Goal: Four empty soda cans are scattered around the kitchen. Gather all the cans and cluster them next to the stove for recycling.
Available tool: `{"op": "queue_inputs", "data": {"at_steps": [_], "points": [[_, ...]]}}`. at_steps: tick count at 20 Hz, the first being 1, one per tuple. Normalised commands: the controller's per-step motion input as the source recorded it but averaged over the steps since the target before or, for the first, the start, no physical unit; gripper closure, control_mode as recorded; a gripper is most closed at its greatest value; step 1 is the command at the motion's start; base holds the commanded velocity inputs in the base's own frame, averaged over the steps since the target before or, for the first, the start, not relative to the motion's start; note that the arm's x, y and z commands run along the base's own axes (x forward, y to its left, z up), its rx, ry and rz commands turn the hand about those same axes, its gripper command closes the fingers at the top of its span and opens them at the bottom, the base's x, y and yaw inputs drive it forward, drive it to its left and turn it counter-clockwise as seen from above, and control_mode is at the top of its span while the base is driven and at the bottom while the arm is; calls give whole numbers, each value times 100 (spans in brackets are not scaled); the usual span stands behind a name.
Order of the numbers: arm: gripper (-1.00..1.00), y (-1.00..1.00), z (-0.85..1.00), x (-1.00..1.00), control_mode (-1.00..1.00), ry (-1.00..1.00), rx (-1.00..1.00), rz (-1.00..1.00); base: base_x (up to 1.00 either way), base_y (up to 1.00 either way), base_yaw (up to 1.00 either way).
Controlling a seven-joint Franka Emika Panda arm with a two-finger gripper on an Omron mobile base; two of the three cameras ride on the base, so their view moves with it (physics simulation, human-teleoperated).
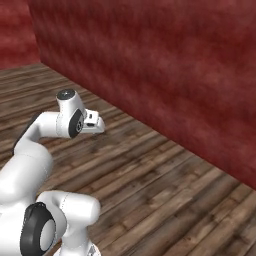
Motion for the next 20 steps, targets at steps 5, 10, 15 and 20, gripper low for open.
{"op": "queue_inputs", "data": {"at_steps": [5,10,15,20], "points": [[-100,0,0,0,100,0,0,0,70,-1,4],[-100,0,0,0,100,0,0,0,69,0,8],[-100,0,0,0,100,0,0,0,65,0,16],[-100,0,0,0,100,0,0,0,61,0,26]]}}
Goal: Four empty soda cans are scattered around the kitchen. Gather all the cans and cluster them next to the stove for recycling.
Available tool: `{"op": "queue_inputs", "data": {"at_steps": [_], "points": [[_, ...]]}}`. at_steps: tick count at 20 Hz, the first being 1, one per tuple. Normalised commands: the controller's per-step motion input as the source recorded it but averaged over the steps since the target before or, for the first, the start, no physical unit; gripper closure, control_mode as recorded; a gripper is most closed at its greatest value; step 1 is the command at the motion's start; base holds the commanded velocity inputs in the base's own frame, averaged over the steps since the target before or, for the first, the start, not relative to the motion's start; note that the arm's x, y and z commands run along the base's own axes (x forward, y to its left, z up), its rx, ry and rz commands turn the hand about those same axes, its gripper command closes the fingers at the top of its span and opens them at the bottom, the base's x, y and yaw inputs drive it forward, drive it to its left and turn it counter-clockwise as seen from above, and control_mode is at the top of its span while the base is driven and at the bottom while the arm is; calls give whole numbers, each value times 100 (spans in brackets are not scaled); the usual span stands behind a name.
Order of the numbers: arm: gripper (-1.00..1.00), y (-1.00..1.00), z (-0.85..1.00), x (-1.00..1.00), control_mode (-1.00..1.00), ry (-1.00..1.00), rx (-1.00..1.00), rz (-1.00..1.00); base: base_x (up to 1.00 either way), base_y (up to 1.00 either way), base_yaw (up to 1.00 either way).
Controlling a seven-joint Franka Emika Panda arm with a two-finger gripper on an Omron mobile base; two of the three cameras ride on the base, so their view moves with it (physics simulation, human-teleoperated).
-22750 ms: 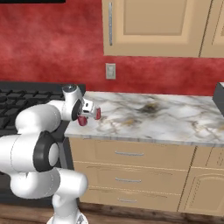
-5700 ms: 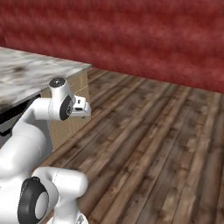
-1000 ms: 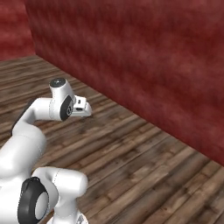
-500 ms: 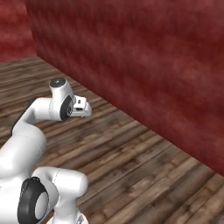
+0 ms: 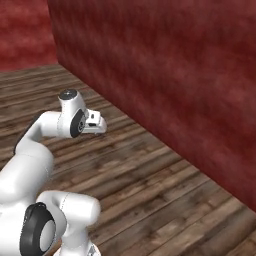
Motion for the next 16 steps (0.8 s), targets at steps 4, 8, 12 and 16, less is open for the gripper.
{"op": "queue_inputs", "data": {"at_steps": [4,8,12,16], "points": [[-100,0,0,0,100,0,0,0,61,0,27],[-100,0,0,0,100,0,0,0,60,0,31],[-100,0,0,0,100,0,0,0,58,0,37],[-100,0,0,0,100,0,0,0,58,0,38]]}}
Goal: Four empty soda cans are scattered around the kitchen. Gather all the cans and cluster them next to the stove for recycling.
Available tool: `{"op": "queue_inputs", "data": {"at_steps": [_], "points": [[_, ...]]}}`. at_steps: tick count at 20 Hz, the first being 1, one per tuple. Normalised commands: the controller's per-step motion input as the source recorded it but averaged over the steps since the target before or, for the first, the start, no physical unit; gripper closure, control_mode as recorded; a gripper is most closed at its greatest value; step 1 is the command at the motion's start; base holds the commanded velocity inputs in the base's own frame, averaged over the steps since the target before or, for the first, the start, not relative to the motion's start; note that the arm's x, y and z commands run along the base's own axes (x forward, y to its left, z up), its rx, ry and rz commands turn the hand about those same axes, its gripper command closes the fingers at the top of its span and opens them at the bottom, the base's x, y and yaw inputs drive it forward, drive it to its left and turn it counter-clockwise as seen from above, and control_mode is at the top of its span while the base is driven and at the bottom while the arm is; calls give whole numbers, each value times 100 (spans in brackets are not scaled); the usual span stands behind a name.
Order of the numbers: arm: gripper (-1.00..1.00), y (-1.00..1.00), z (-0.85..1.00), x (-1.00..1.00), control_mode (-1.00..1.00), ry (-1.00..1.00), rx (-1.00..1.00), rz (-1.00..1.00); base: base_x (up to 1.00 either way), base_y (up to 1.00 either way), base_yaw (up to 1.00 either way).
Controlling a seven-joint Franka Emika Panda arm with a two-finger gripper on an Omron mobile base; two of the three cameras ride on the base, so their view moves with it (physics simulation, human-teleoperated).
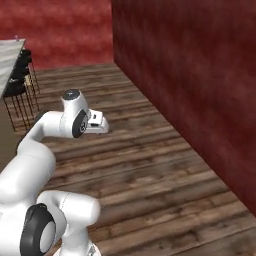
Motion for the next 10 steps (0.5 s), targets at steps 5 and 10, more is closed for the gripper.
{"op": "queue_inputs", "data": {"at_steps": [5,10], "points": [[-100,0,0,0,100,0,0,0,60,0,35],[-100,0,0,0,100,0,0,0,60,0,34]]}}
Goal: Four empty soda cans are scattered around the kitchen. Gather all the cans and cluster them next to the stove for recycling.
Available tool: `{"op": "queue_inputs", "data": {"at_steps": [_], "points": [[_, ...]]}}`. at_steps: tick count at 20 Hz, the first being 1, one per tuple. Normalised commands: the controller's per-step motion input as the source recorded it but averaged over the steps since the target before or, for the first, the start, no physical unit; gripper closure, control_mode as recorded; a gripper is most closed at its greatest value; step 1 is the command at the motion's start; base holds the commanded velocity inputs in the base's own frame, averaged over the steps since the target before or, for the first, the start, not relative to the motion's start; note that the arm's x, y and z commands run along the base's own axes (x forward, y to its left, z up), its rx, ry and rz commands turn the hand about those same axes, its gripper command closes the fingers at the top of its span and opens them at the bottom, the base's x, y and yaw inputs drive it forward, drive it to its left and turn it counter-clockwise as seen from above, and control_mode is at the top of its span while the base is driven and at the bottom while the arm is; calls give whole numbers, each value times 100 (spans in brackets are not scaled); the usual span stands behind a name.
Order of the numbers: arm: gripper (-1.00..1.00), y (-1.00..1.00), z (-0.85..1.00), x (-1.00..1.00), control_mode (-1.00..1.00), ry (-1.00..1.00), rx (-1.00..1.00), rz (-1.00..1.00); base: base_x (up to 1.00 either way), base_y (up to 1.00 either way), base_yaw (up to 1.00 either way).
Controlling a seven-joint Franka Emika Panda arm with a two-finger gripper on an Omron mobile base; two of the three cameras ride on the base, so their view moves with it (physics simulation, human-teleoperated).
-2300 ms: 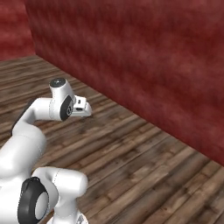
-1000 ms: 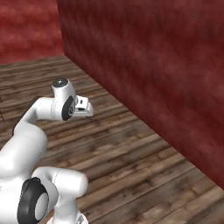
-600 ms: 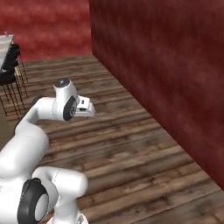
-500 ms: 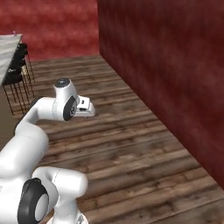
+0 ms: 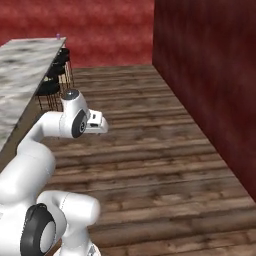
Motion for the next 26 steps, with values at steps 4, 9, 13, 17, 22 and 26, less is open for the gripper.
{"op": "queue_inputs", "data": {"at_steps": [4,9,13,17,22,26], "points": [[-100,0,0,0,100,0,0,0,59,-4,32],[-100,0,0,0,100,0,0,0,58,-11,23],[-100,0,0,0,100,0,0,0,55,-14,23],[-100,0,0,0,100,0,0,0,54,-14,24],[-100,0,0,0,100,0,0,0,53,-17,20],[-100,0,0,0,100,0,0,0,53,-17,19]]}}
